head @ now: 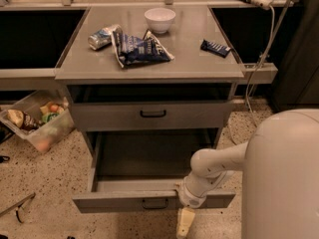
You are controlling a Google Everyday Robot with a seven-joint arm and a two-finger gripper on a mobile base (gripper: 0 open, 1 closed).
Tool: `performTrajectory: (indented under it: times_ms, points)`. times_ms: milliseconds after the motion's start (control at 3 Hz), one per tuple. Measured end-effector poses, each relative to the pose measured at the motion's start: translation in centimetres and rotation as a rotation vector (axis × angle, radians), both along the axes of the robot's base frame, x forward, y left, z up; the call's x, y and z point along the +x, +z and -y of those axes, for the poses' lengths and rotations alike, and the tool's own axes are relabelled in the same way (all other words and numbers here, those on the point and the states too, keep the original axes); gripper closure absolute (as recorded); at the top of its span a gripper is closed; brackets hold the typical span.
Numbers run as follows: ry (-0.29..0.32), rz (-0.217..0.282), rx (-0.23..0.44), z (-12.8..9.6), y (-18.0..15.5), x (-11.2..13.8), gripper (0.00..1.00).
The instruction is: Open middle drawer
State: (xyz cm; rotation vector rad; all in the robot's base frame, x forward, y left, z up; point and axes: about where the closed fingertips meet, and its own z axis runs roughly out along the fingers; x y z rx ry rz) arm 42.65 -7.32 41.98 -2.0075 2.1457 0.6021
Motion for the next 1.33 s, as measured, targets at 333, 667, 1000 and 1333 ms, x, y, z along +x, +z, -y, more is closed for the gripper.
performTrajectory:
  times_ms: [333,667,1000,1333]
  points:
    - [-0.026,-0.008,0.029,0.3,1.0,-2.3,0.0]
    - [-0.085,-0.034,0.043,1.3,2.5,-6.1,0.0]
    - [-0.134,-0.072,0.044,2.2,3.7,-9.9,0.0]
    - [-0.134,-0.072,0.044,2.2,3.7,-9.9,0.0]
